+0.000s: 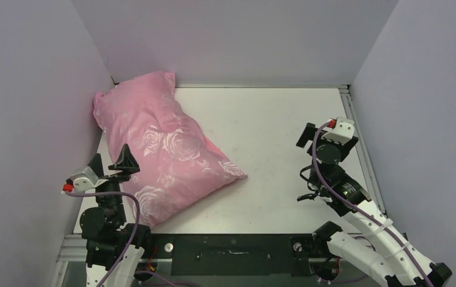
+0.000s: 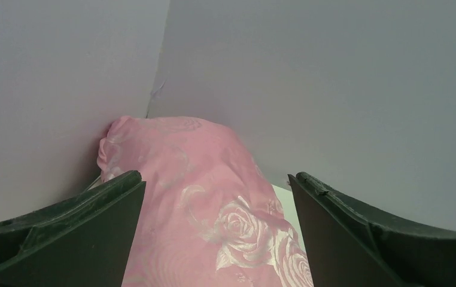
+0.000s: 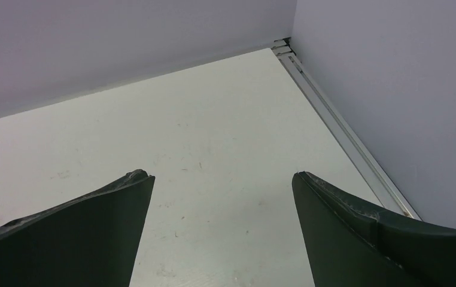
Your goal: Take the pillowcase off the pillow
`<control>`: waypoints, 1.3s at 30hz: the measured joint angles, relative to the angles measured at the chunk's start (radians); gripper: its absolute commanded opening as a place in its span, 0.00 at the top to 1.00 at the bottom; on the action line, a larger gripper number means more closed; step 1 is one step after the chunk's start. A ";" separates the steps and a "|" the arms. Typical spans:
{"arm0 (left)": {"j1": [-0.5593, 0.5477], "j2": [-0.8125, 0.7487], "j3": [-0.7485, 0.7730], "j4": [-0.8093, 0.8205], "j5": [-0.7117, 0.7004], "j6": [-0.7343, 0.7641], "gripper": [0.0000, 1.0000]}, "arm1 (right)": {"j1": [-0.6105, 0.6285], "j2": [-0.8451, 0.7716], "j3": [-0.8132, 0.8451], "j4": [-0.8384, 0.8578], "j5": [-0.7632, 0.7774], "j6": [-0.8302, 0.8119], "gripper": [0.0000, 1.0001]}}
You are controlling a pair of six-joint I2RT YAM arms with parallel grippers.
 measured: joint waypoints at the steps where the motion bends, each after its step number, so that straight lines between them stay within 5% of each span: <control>1: 0.000 -0.003 0.000 0.000 0.003 0.000 0.04 | 0.000 -0.005 0.000 0.000 0.000 0.000 0.10; 20: 0.001 0.115 0.071 -0.055 0.100 -0.012 0.04 | 0.000 -0.024 0.032 -0.070 -0.042 0.043 0.10; 39: 0.001 1.037 0.622 -0.404 0.153 -0.122 0.04 | 0.000 -0.002 -0.004 -0.084 -0.154 0.060 0.10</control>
